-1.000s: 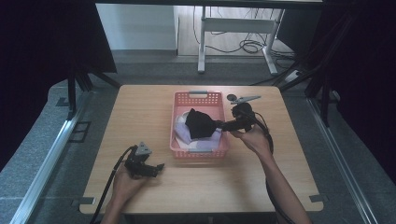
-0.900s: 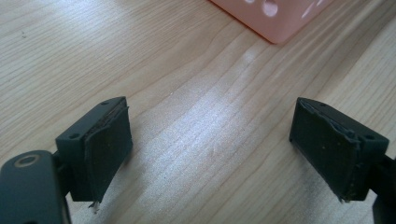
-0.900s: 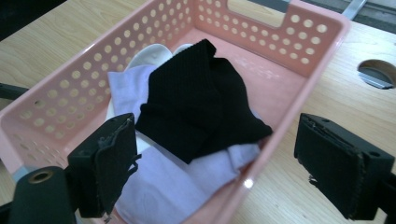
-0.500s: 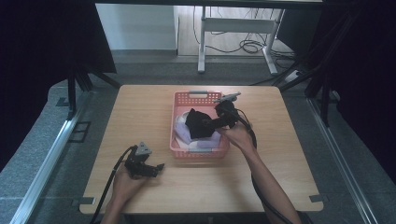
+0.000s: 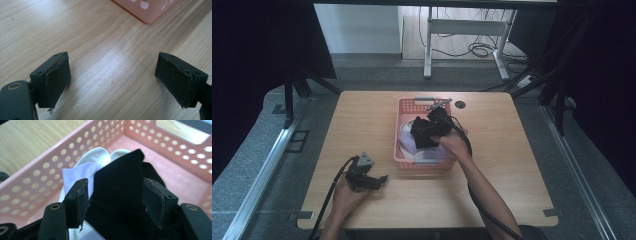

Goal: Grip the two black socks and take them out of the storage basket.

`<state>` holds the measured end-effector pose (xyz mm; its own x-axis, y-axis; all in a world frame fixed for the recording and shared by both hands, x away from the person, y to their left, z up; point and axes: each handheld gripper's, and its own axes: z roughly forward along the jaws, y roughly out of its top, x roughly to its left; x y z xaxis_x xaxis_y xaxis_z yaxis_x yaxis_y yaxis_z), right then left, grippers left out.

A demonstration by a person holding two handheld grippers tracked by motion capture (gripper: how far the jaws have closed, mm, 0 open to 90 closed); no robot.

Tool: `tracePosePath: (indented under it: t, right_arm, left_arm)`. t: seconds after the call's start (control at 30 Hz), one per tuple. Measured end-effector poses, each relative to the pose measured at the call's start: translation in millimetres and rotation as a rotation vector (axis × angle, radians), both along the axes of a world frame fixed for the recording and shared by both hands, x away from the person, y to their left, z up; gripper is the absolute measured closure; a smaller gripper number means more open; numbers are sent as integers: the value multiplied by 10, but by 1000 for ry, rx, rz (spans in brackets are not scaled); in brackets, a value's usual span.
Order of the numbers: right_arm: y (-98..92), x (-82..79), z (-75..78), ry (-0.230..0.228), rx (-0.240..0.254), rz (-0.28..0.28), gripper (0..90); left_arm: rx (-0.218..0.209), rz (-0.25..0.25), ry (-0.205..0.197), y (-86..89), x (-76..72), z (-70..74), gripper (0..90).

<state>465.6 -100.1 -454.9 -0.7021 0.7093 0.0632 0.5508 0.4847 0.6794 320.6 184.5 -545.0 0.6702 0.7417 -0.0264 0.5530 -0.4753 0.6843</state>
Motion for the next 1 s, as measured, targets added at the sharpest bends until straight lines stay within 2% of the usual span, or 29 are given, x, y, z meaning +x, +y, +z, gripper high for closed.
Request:
tracePosePath:
  t: [0.2, 0.5, 0.6, 0.7, 0.8, 0.9, 1.0]
  right_arm:
    - [151, 76, -114, 9, -31, 15, 390]
    - [344, 206, -318, 39, -127, -13, 396]
    - [368, 232, -364, 43, -147, -21, 423]
    - [388, 233, -401, 32, -186, -24, 496]
    - [396, 214, -414, 21, -211, -30, 641]
    - [387, 202, -408, 28, -216, -33, 776]
    - [381, 186, -374, 27, -211, -35, 820]
  left_arm:
    - [0, 0, 0, 0, 0, 0, 127]
    - [2, 0, 1, 0, -1, 2, 128]
    - [2, 0, 1, 1, 0, 2, 127]
    - [0, 1, 1, -1, -2, 1, 127]
    - [0, 1, 1, -1, -2, 1, 127]
    - [2, 0, 1, 0, -1, 2, 127]
    - [2, 0, 1, 0, -1, 2, 127]
